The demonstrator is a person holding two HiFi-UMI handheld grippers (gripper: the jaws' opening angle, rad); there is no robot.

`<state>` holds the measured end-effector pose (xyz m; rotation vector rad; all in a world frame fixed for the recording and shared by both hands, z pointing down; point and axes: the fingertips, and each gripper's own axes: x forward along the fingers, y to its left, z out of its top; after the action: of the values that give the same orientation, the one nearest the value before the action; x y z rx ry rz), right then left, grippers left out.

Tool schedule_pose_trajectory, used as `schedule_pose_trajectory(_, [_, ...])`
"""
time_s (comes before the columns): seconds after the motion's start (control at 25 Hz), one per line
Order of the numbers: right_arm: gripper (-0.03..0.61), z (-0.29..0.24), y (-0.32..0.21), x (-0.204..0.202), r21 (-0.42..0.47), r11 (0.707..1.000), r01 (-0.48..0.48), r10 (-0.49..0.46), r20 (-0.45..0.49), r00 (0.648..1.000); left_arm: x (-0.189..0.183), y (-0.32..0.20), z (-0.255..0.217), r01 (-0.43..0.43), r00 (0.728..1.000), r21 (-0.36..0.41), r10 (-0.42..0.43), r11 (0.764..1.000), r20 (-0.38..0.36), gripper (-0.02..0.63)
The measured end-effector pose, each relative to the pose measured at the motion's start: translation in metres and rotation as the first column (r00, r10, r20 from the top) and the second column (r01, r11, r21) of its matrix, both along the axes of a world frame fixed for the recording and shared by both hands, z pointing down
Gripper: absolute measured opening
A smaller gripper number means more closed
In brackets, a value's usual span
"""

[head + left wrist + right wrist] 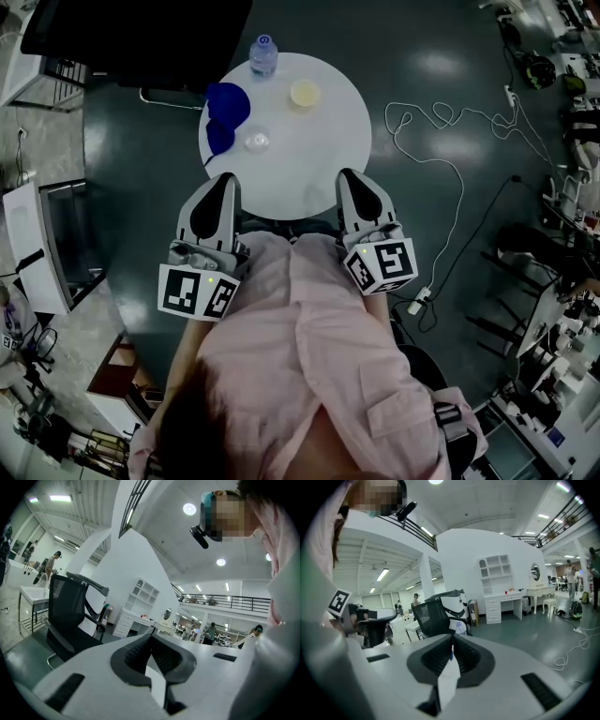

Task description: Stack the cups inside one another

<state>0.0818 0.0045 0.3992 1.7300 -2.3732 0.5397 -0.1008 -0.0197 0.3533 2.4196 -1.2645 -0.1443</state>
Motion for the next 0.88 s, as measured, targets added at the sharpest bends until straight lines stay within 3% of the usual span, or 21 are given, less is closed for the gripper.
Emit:
schedule_pose_trajectory(0.36, [0.034,0.002,-0.044,-0.032,0.015,0.992,0.126,-0.125,-0.028,0.992,-0.021,-0.013,-0.002,0.027,0.999,0.008,-0.027,1.000,-0.024,0.017])
schedule_pose_trajectory(0.6, [0.035,0.014,-0.081,-0.048,0.006,0.984,0.179,-0.179,-0.046,0.983,-0.015,-0.021,-0.002,-0.009,0.999,0.004,0.009,1.000,-0.038,0.017])
schedule_pose_trajectory(0.88, [0.037,0.069,-0.107,-0.066,-0.132,0.957,0.260,-0.265,-0.021,0.964,-0.015,-0.024,-0.001,0.000,0.999,0.000,0.000,1.000,-0.039,0.017])
